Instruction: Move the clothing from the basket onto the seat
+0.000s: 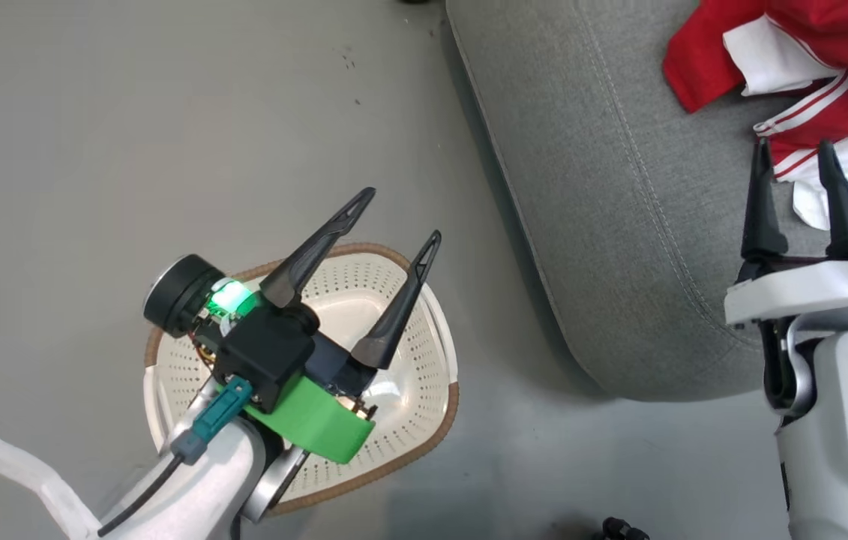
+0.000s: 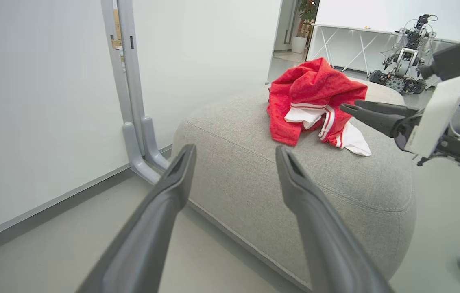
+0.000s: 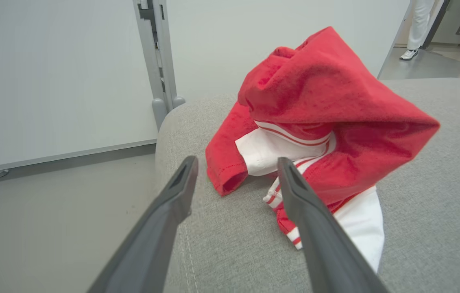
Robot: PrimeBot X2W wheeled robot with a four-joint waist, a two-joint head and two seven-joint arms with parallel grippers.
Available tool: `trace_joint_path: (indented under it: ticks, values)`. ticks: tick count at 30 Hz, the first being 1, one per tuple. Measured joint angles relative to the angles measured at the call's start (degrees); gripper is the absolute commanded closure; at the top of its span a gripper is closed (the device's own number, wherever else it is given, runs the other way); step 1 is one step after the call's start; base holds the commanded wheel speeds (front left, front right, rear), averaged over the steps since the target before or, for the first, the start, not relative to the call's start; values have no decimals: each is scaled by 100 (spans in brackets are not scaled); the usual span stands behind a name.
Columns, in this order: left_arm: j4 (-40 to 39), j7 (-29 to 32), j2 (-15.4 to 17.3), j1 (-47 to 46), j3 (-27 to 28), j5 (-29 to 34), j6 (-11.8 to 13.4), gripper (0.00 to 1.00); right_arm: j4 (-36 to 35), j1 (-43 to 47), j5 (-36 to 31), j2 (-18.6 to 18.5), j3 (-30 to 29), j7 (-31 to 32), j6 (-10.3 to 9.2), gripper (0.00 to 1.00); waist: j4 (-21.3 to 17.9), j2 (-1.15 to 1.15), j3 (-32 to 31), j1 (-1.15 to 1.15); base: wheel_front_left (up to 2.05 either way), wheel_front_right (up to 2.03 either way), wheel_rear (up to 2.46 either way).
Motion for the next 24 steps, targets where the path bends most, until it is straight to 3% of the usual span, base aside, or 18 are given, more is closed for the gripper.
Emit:
trace_joint_path:
  ticks: [12, 24]
  values:
    - [608, -617, -105, 683, 847, -425, 736, 0, -1244, 1071, -123, 187, 721, 168, 0, 0, 666, 0, -742, 0, 0, 0, 0]
    - [929, -743, -154, 1351, 1833, -653, 900, 0, -2125, 1655, -269, 257, 949, 673, 0, 0, 1390, 0, -1259, 0, 0, 0, 0]
